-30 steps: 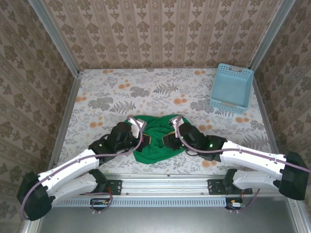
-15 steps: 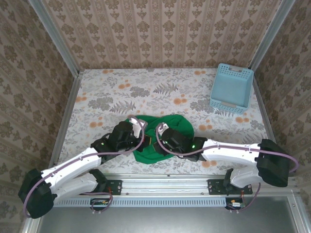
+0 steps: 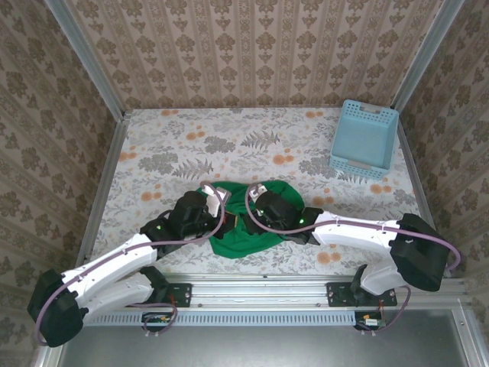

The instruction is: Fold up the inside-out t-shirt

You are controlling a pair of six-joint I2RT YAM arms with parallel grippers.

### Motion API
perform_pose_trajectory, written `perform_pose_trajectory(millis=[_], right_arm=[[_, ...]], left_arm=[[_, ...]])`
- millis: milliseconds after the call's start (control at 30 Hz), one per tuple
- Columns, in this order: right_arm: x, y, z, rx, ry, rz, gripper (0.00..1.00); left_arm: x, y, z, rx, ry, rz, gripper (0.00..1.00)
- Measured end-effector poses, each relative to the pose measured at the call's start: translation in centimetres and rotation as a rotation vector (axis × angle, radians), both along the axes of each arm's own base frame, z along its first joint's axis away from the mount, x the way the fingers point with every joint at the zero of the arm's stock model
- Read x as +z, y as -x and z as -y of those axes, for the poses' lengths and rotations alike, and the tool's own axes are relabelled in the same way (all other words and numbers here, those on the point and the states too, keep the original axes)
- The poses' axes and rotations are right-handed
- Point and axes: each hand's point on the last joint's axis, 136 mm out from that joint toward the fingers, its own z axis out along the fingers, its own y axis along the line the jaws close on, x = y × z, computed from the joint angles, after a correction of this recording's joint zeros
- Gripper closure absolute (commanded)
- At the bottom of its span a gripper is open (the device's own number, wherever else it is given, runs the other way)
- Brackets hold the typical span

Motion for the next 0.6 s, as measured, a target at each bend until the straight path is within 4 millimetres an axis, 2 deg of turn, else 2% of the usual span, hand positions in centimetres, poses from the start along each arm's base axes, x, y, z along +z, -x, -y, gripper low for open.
perform_pose_trajectory(millis=[100,267,367,467,600], right_arm=[[-0.3,-0.1,-0.3,0.003,-0.007,-0.004,0.65],[-1.7,0.1,-0.5,0.003,0.016,-0.035,0.86],[-1.4,0.3,-0.6,0.003,0.003,-0.037,0.95],[0.3,0.8,-0.6,0.010,-0.045,-0.026,1.00],[3.8,2.1,0.3,0.028,-0.166,-0.006,1.00]], left_arm=[[0.0,0.0,0.0,0.000,0.001,0.000,1.00],[0.0,-0.1,0.0,0.003,0.000,0.001,1.00],[-0.3,-0.4,-0.4,0.026,-0.016,0.002,1.00],[-0.5,-1.0,-1.1,0.058,-0.030,0.000,1.00],[-0.6,-2.1,-1.9,0.100,-0.034,0.001,1.00]])
